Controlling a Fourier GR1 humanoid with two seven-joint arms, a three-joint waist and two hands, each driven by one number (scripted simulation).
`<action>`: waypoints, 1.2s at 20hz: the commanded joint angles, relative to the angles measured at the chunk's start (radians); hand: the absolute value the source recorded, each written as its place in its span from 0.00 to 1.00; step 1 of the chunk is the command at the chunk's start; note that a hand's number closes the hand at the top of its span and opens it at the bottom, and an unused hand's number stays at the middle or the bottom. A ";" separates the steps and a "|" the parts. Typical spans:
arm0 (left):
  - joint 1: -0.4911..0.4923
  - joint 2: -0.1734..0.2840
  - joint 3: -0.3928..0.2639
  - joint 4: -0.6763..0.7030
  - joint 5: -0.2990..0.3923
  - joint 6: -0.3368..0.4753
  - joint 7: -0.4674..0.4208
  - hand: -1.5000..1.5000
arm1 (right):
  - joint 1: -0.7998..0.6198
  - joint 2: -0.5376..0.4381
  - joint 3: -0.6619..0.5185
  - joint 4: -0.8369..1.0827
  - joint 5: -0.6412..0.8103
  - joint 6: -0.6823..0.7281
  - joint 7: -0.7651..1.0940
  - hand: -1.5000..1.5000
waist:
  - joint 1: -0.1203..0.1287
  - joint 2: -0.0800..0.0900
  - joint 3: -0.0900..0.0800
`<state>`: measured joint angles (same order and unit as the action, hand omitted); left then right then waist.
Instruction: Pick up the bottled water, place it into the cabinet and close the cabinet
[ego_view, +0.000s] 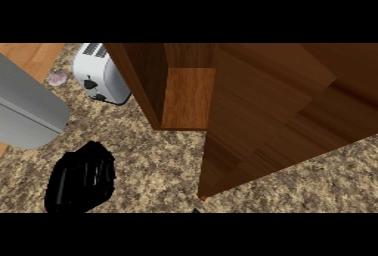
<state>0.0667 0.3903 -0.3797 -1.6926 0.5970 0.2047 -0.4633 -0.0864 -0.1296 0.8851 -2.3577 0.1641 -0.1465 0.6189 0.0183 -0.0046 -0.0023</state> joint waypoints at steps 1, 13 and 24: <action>0.073 0.057 0.065 -0.063 0.046 -0.049 -0.002 1.00 | -0.160 0.123 0.141 0.087 0.068 -0.053 0.064 1.00 | 0.007 -0.001 -0.001; 0.162 0.124 0.147 -0.046 0.093 -0.177 -0.038 1.00 | -0.434 0.119 -0.052 0.286 0.060 -0.247 0.056 1.00 | 0.028 0.010 -0.002; 0.271 0.183 0.240 -0.071 0.134 -0.301 -0.075 1.00 | -0.641 0.128 -0.404 0.699 -0.361 -0.173 -0.108 1.00 | 0.027 0.013 0.002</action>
<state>0.2887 0.5540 -0.1736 -1.7626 0.7191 -0.0442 -0.5146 -0.6652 -0.0242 0.5852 -1.8210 -0.0625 -0.3651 0.5763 0.0513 0.0088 -0.0011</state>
